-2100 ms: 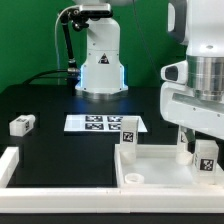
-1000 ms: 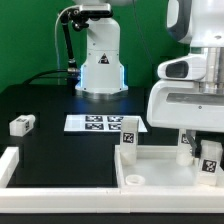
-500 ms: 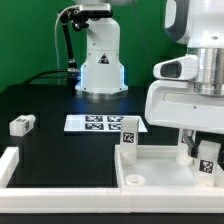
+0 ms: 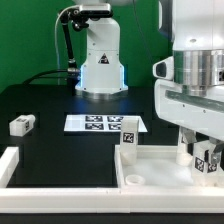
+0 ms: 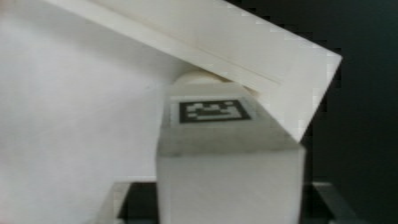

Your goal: Assemble square table

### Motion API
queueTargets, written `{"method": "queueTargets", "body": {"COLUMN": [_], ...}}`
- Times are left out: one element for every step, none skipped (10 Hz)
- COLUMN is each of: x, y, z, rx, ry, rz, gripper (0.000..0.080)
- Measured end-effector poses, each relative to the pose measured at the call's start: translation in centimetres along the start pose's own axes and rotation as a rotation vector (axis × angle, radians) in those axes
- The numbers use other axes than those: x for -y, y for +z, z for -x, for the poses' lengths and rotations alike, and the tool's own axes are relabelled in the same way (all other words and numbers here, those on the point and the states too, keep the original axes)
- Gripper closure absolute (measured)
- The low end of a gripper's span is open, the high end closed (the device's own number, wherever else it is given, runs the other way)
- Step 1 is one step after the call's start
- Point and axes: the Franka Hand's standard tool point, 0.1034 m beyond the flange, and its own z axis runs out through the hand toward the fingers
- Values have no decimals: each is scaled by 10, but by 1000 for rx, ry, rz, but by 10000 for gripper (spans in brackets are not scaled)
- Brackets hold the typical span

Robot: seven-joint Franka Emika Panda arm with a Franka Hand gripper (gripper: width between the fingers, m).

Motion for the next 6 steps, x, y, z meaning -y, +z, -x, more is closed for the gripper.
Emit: {"method": "queueTargets", "body": {"x": [-1, -1, -2, -3, -2, -3], "y": [0, 0, 0, 0, 0, -1], "z": [0, 1, 1, 2, 3, 3], "rx": [1, 2, 11, 26, 38, 51], "ry": [71, 146, 249, 428, 598, 732], "rz": [3, 6, 13, 25, 20, -7], "gripper": [504, 504, 504, 504, 504, 504]}}
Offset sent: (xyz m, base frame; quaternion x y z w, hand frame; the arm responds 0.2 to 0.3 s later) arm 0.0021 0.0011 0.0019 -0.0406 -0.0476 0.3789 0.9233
